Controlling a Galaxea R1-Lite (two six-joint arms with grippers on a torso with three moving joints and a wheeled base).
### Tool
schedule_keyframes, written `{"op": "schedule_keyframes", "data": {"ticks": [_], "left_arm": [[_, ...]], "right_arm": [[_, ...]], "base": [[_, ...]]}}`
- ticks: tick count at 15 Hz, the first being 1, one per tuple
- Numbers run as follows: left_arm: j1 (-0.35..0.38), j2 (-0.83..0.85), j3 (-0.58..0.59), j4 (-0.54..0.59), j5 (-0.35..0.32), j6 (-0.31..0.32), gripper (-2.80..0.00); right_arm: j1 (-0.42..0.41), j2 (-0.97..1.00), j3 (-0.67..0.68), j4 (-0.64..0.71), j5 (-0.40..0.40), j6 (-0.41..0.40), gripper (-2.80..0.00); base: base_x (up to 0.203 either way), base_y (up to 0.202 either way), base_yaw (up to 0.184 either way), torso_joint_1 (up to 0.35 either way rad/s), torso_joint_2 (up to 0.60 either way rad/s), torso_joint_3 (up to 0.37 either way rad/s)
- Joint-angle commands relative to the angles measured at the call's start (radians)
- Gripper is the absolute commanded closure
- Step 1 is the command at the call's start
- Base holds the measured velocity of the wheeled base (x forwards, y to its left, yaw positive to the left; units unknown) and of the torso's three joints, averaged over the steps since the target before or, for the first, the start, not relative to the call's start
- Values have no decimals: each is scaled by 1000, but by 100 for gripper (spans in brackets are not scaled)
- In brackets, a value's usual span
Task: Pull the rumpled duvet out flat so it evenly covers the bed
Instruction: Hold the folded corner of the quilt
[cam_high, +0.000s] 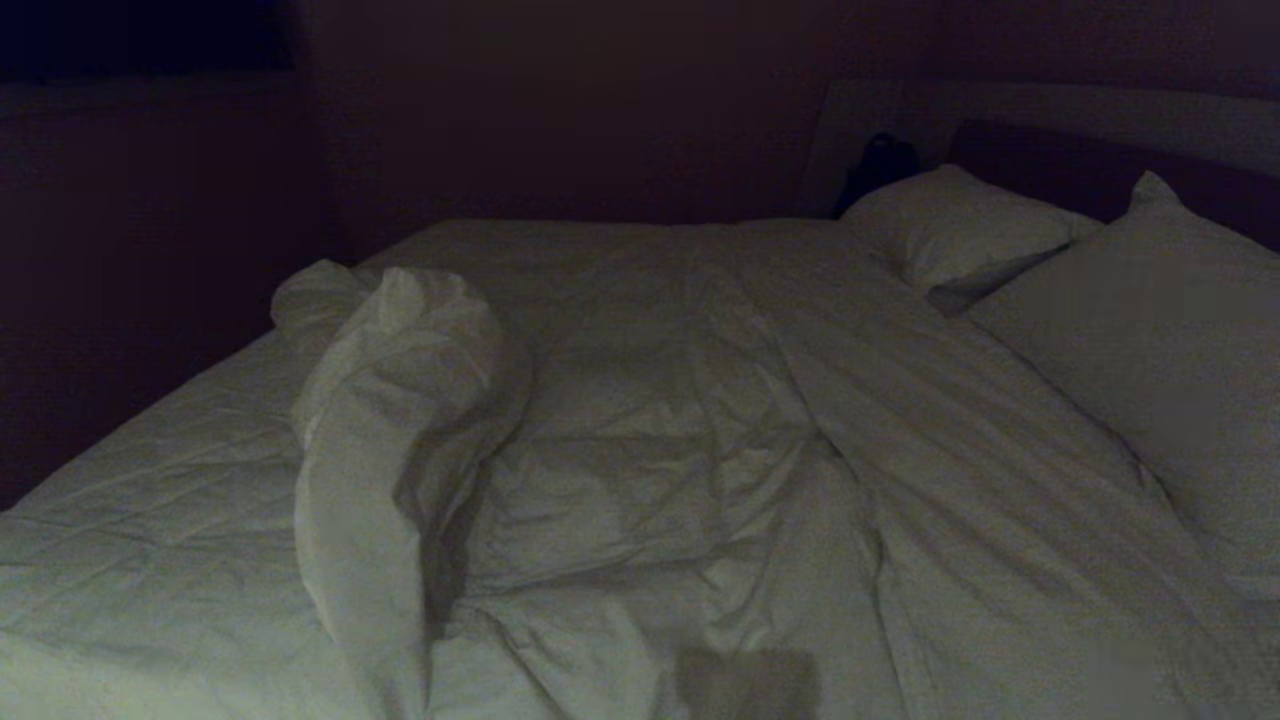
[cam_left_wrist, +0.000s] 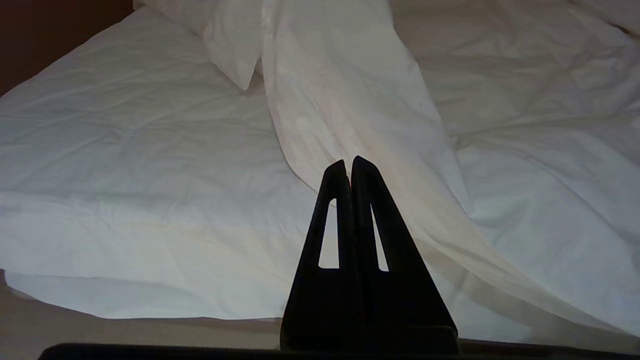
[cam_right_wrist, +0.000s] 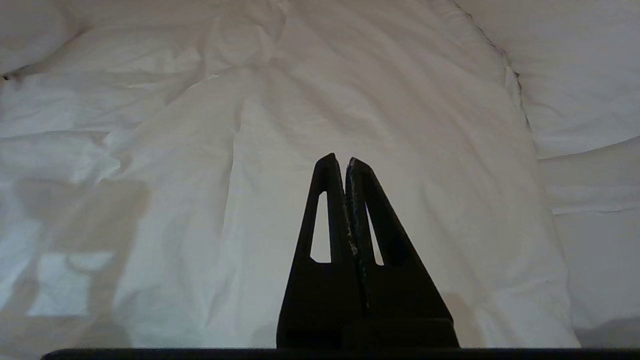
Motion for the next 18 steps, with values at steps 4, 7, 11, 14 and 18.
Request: {"op": "schedule_keyframes", "data": {"ticks": [4, 7, 11, 14, 18], "left_arm": [[0, 0, -1, 1, -2, 2, 0], [0, 0, -1, 1, -2, 2, 0], [0, 0, -1, 1, 1, -3, 0], [0, 0, -1, 1, 1, -6, 0], [0, 0, -1, 1, 1, -9, 0]], "right_arm": [[1, -1, 0, 1, 0, -1, 0], [0, -1, 0, 0, 0, 0, 0], [1, -1, 0, 0, 0, -1, 0], [1, -1, 0, 1, 0, -1, 0], [1, -1, 0, 0, 0, -1, 0]], "base": [[0, 0, 0, 0, 0, 0], [1, 69, 2, 2, 1, 1], [0, 195, 2, 2, 3, 3], [0, 198, 0, 2, 6, 2], [0, 197, 1, 7, 3, 2]]}}
